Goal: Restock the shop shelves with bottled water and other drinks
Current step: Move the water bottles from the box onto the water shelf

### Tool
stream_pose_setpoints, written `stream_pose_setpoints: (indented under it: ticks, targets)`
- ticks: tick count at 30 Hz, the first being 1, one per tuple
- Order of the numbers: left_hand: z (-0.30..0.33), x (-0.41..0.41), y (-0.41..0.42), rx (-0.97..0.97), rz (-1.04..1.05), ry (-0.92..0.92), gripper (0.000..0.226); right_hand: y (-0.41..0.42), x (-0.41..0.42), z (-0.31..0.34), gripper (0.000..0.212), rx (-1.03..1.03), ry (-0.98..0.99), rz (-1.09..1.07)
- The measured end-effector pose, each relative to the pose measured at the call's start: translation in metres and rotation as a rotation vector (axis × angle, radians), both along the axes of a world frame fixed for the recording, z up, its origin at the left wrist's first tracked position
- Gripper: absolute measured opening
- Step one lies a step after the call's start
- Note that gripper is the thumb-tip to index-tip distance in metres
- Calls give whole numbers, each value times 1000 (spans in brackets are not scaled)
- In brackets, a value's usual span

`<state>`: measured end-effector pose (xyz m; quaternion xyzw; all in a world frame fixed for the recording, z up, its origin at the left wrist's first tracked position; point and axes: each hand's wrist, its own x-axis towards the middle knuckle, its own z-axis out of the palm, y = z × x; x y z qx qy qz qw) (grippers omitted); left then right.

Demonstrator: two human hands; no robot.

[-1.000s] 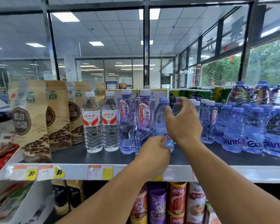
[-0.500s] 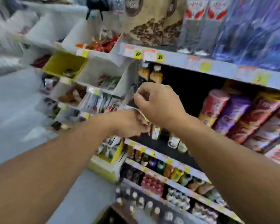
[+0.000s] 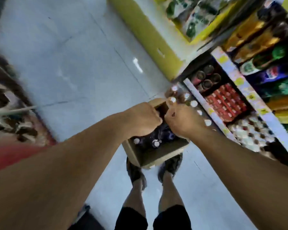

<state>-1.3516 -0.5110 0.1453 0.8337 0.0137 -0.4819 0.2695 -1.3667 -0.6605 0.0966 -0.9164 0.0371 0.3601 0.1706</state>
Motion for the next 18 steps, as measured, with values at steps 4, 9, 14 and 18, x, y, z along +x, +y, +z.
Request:
stream_pose_setpoints:
  ticks: [4,9,14,18]
  targets:
    - [-123,-29,4,19,184,40,28,6,-13,-120,24,-27,117,-72]
    - [-235,-52,-7,89,67,172,28,8,-22,-240,26,-116,207,-105]
    - [-289,-78,-17,6,287,282,28,0,-41,-317,67,-204,358,-106]
    - [-304,-83,-18,7,404,276,30,-2,-51,-336,63,-265,319,-103]
